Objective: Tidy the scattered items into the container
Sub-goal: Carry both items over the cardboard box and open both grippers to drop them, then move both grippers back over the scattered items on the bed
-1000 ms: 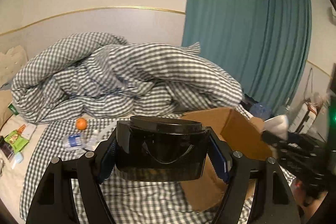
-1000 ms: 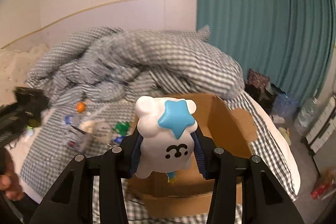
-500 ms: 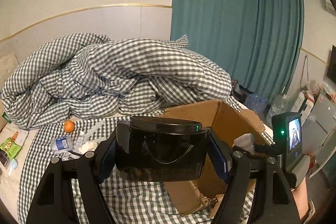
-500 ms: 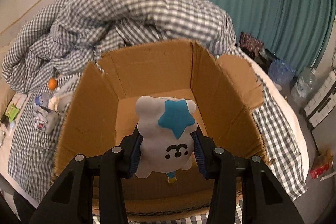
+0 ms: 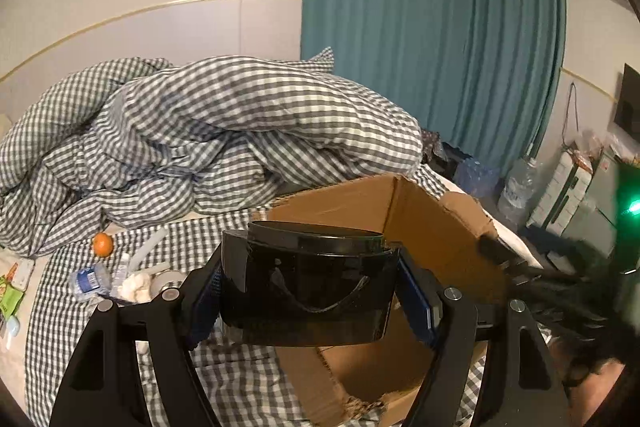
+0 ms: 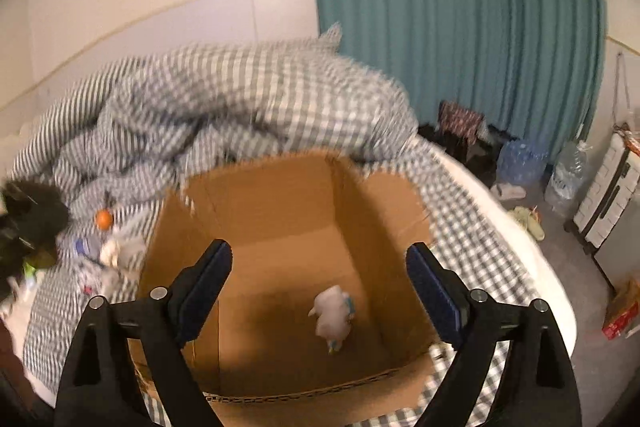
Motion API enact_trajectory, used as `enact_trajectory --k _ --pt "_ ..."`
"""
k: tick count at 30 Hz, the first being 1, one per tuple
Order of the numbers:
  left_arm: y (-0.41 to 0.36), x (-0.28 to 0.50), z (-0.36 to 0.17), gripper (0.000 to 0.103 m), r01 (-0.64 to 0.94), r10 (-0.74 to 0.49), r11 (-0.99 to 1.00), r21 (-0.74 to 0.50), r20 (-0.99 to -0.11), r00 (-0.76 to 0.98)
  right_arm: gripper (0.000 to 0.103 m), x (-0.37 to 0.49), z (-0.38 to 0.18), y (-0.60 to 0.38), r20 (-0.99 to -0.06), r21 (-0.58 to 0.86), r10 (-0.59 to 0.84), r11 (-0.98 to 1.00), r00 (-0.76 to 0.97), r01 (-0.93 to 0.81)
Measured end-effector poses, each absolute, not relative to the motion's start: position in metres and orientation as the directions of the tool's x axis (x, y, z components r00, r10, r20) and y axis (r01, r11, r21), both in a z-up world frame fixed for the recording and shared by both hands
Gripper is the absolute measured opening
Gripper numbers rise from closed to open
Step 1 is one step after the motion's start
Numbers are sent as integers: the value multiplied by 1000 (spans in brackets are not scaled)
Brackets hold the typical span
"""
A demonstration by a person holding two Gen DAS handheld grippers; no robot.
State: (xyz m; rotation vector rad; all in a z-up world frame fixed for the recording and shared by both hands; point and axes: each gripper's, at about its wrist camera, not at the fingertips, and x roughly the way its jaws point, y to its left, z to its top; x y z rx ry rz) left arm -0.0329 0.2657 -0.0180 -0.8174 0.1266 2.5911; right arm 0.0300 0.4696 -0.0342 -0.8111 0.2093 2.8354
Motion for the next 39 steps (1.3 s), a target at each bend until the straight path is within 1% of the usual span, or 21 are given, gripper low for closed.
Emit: enact_trajectory --k 5,8,16,18,21,24,26,27,29,34,39 --pt "293 -38 -31 78 -454 392 -890 -48 -590 -706 94 54 -9 480 -452 81 191 -964 -871 -253" --pt "310 -45 -44 78 -465 399 -883 -61 -619 -676 97 65 -2 484 -409 48 246 -956 -879 -290" --pt "342 -61 -89 78 -485 390 -870 -88 -725 -568 97 70 -1 494 -427 52 252 -952 -868 -302" --pt "344 -61 -95 78 -479 374 -875 -75 -734 -567 97 72 -2 495 -429 52 256 -951 -866 -306" --pt "344 -62 -99 78 -477 363 -876 -63 -738 -569 97 71 -4 495 -432 52 257 -950 -865 -308" --pt "343 -61 -96 81 -481 359 -875 -51 -734 -576 97 68 -6 493 -437 56 252 -950 -863 -306" --pt "341 -60 -91 94 -480 357 -876 -38 -721 -594 97 68 -6 491 -435 58 251 -951 -865 -305" --pt "340 -59 -88 103 -479 356 -877 -32 -712 -605 97 67 -5 489 -434 58 250 -951 -865 -304" --pt "338 -57 -81 103 -477 356 -879 -21 -695 -625 97 68 -3 486 -432 57 249 -952 -867 -301" --pt "327 -56 -68 103 -484 387 -874 -52 -677 -626 97 69 2 476 -421 53 244 -955 -874 -292" --pt "307 -54 -57 103 -463 381 -885 -55 -657 -650 98 68 9 460 -409 44 233 -961 -883 -274"
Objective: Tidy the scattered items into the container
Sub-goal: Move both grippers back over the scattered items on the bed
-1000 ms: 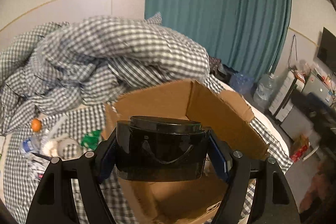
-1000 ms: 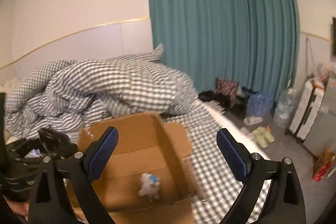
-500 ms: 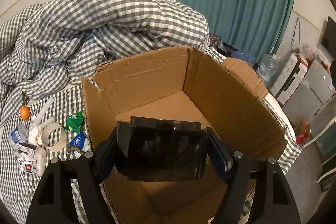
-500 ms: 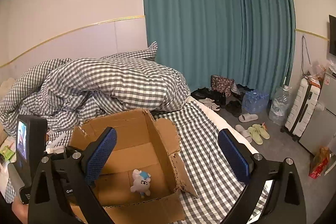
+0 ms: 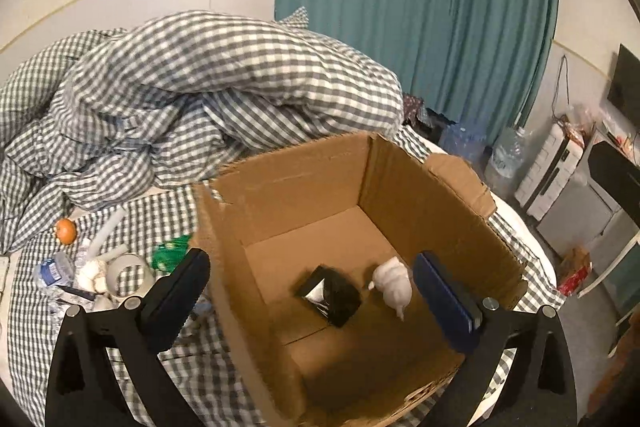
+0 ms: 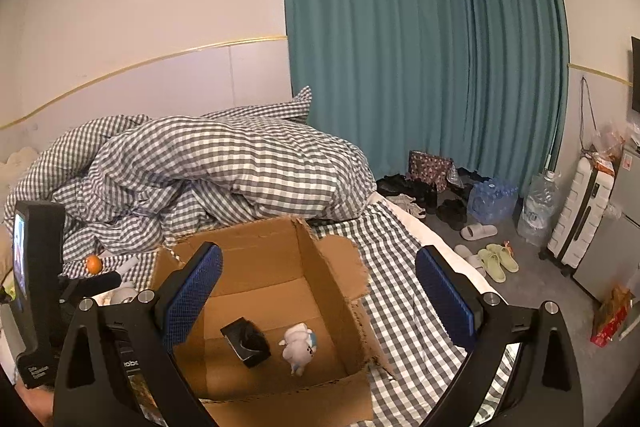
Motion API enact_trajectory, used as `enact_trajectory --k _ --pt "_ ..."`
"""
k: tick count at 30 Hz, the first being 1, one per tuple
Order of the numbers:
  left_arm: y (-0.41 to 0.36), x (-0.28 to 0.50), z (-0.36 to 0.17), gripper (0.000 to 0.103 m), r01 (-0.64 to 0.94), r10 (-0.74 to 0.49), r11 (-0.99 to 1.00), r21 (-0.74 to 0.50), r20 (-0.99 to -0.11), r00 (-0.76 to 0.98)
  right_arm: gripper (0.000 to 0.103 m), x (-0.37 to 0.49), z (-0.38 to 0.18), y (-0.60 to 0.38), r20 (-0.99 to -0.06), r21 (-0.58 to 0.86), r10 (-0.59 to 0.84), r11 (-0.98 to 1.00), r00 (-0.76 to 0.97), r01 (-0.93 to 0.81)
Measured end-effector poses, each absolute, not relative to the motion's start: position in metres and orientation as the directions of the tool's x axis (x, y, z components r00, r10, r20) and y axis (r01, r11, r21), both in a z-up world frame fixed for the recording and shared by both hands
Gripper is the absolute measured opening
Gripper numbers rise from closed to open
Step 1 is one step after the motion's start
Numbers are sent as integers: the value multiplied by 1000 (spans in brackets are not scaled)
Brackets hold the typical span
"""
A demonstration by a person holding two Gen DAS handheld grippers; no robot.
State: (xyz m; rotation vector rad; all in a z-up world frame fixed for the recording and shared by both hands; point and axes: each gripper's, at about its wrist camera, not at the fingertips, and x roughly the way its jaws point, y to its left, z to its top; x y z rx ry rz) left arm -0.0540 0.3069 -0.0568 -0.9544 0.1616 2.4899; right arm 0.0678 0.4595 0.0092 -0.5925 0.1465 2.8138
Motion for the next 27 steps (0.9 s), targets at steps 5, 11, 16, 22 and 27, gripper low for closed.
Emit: enact_trajectory --k 5,11,16,22,27 --pt "275 -55 -46 103 -418 343 -908 -33 -631 -695 103 60 17 430 -393 34 211 -969 -895 -243" --pt "222 -61 -38 103 -352 296 -936 -30 -607 -737 103 48 24 388 -387 33 162 -981 -908 -189" --pt "167 -63 -35 103 -280 241 -960 -27 -596 -766 103 38 26 347 -380 45 101 -991 -919 -128" --pt "107 -66 -36 103 -183 164 -983 -29 -596 -786 103 23 21 291 -390 22 20 -999 -920 -31" --pt "57 -67 -39 103 -103 97 -994 -24 -600 -794 103 8 14 252 -403 28 -57 -998 -914 49"
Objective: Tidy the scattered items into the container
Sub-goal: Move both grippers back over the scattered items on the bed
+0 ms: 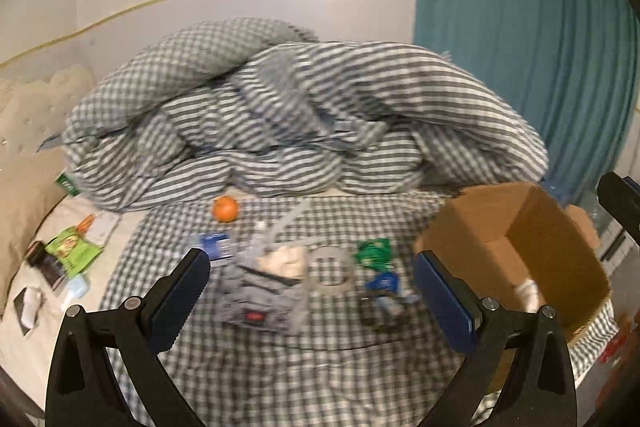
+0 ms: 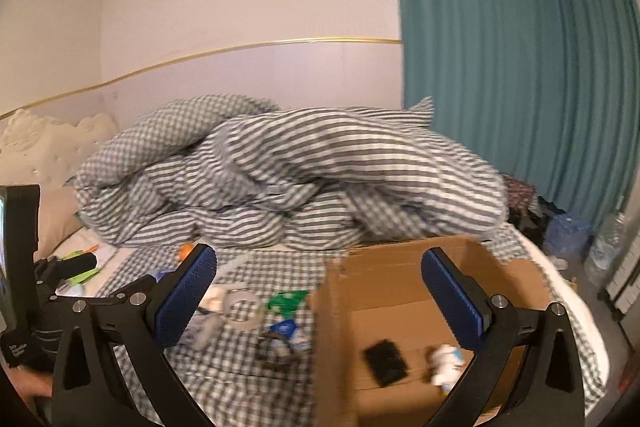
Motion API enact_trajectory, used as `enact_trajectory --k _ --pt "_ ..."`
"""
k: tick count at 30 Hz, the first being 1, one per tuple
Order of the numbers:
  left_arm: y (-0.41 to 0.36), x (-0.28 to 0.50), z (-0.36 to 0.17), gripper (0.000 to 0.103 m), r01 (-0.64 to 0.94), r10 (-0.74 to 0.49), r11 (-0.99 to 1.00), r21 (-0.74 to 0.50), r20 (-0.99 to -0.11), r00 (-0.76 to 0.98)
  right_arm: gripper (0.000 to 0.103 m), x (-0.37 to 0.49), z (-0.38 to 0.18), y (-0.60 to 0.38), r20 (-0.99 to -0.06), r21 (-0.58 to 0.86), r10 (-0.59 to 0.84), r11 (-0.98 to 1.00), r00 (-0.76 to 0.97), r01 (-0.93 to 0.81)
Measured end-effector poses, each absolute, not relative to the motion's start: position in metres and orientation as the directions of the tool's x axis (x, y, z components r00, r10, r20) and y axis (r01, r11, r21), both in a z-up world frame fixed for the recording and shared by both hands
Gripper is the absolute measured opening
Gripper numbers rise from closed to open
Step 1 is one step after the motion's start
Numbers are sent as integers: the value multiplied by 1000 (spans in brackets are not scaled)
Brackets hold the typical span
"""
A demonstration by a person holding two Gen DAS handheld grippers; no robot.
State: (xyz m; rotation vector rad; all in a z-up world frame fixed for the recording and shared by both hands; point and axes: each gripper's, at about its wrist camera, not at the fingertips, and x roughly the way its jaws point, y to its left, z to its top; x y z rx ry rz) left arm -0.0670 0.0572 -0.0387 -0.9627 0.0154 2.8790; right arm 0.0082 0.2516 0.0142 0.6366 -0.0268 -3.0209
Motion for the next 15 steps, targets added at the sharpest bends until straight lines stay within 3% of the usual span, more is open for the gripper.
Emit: enact_trajectory --k 15 --pt "3 -90 -84 103 -59 58 -998 -22 -664 -746 103 -30 -37 183 -508 0 -157 -983 -847 183"
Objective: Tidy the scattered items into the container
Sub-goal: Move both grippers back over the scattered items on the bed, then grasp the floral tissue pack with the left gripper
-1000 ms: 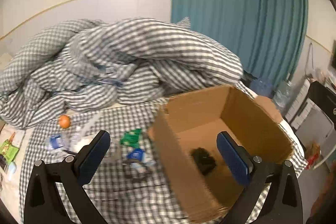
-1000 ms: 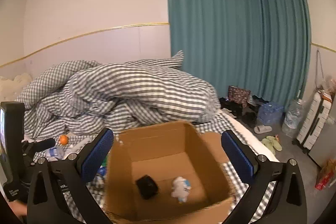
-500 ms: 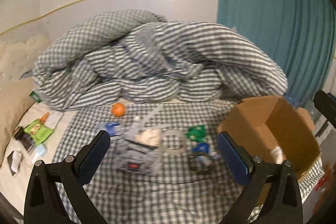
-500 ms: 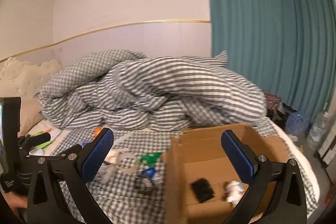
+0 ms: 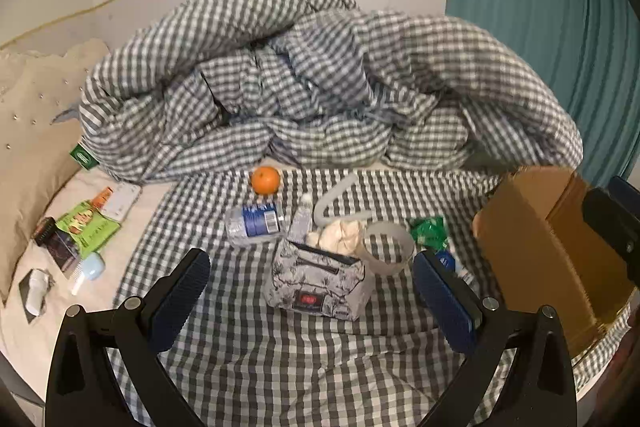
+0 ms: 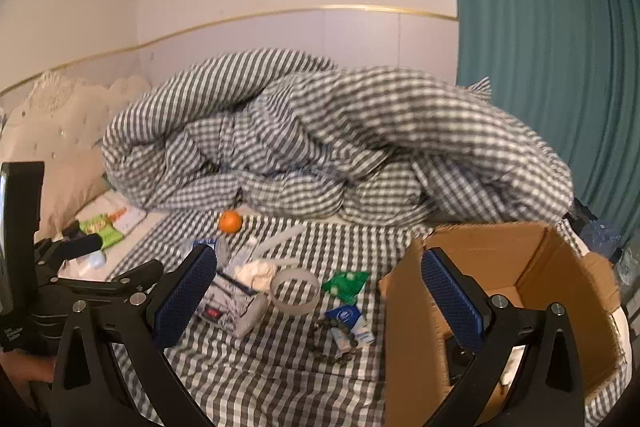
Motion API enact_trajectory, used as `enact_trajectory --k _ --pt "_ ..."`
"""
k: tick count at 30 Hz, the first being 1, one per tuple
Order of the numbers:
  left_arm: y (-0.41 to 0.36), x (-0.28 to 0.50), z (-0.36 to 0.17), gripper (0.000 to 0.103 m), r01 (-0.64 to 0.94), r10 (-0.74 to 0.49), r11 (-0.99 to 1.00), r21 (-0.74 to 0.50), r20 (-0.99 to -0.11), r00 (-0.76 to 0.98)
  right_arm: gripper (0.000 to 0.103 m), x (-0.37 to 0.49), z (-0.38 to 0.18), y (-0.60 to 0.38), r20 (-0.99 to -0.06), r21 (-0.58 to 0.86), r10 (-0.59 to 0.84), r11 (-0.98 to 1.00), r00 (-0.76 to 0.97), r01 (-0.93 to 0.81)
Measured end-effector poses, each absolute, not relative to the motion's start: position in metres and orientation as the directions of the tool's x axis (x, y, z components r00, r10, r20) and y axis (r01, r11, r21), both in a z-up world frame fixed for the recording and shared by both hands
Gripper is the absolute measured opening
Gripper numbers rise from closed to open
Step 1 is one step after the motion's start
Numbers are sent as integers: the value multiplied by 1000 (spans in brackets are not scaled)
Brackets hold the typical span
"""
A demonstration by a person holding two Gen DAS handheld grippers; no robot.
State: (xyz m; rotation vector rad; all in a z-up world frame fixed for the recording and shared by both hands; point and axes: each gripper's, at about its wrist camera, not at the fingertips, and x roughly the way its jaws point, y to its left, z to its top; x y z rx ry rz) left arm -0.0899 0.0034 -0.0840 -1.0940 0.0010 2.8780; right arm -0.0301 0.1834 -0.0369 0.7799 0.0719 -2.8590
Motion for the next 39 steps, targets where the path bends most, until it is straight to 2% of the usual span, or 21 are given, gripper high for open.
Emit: enact_trajectory --k 11,16,32,39 --pt "18 -131 -159 103 -115 99 -993 -31 -750 -654 103 -60 -83 175 -606 -32 -144 -978 -782 205" --pt "17 -152 -190 103 -131 112 -991 -40 -783 -612 103 -74 -101 176 -630 16 -178 -976 -756 217" --pt "23 -190 -251 103 -161 148 -985 -69 -816 -559 103 -105 -147 168 -698 27 -191 -970 -690 241" --pt "19 -198 -265 103 -162 197 -979 -128 -808 -555 103 -110 -157 166 -717 28 -190 -969 -671 245"
